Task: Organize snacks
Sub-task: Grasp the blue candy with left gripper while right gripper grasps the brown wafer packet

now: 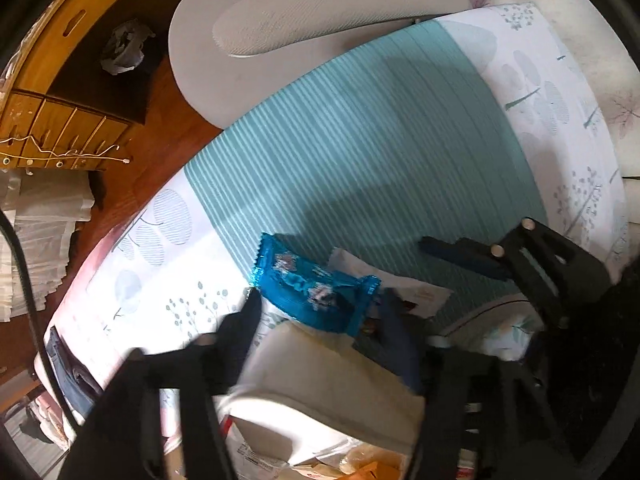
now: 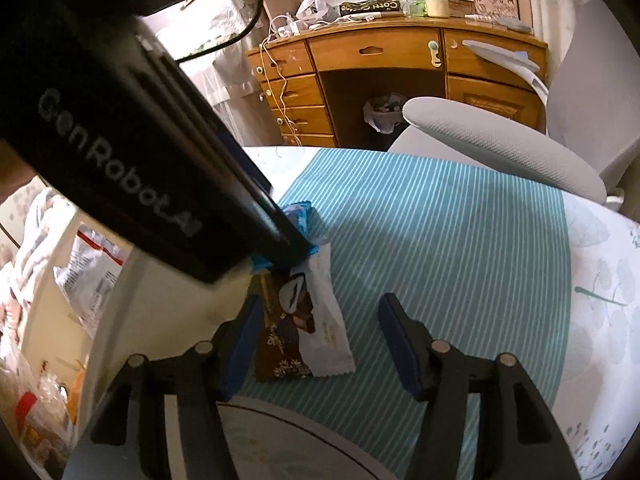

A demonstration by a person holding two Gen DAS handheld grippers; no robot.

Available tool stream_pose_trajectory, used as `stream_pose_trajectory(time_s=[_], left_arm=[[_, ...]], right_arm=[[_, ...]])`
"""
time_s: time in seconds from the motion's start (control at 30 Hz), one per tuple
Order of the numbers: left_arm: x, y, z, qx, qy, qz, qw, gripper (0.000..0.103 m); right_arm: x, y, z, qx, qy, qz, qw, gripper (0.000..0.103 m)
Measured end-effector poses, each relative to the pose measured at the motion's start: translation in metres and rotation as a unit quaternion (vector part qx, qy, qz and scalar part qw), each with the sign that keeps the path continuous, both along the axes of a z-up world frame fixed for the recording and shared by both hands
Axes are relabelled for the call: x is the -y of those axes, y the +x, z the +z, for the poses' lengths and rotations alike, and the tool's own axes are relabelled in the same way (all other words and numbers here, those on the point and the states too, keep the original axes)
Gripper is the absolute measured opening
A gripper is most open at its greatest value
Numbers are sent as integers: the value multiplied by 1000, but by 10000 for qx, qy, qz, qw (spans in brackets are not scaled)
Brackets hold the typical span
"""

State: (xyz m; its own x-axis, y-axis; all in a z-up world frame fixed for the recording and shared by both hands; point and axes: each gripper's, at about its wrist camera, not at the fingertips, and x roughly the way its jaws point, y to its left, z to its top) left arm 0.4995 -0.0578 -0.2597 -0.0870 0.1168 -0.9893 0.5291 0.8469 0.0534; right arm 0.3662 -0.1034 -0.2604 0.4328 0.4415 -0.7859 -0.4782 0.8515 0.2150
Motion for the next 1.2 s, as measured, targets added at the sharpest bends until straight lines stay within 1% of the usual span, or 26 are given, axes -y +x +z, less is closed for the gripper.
stream_pose_trajectory(time_s=[0.03,0.07,0.1,0.17,0.2,0.23,0.27,0.43,0.53,0.6,0.8,0.87,0.9,0.97,1.1,1.13,1.2], left_arm=[[-1,2,-2,-11,35,5,10000,69],[-2,3,-5,-33,65,21,10000,69],[-2,5,-8,-56,92,39,9999,69],[-5,8,-14,-105,152,72,9998,69],[-5,10,-16,-123,164,82,9998,69],[-6,11,-20,-156,170,93,9997,69],[-7,11,-22,-174,168,108,9996,69],[-12,18,-25,-202,-9,253,9995,70],[-16,21,-26,-220,-116,317,9992,70],[-20,24,-25,-189,-173,387,9989,69],[-41,32,-15,-170,-559,880,9944,70],[-50,36,-8,-86,-636,1070,9922,73],[-54,39,-5,-33,-707,1165,9907,77],[-61,40,0,33,-817,1312,9880,78],[-70,46,-1,95,-861,1460,9855,78],[-70,47,-2,116,-857,1478,9852,78],[-72,48,-6,146,-914,1537,9838,78]], right_arm=[[-1,-1,0,28,-117,1,9999,50],[-2,-1,0,53,-199,2,9998,48],[-1,-1,0,55,-207,-2,9998,46],[3,-1,1,63,-201,-45,9998,35],[5,-1,0,61,-170,-62,9998,32],[7,-2,0,74,-171,-75,9998,18],[8,-3,0,103,-254,-87,9996,10],[11,-3,0,100,-301,-80,9995,3],[12,-4,0,93,-302,-118,9994,0],[12,-5,1,62,-355,-134,9993,0],[25,-11,11,53,-449,-196,9988,0],[28,-9,13,0,-519,-175,9985,0],[29,-8,14,-10,-523,-180,9985,0],[33,-7,19,46,-442,-280,9986,0],[37,-2,25,-82,-16,-446,9990,1],[36,-1,25,-119,43,-451,9989,4],[31,1,22,-189,64,-424,9989,13]])
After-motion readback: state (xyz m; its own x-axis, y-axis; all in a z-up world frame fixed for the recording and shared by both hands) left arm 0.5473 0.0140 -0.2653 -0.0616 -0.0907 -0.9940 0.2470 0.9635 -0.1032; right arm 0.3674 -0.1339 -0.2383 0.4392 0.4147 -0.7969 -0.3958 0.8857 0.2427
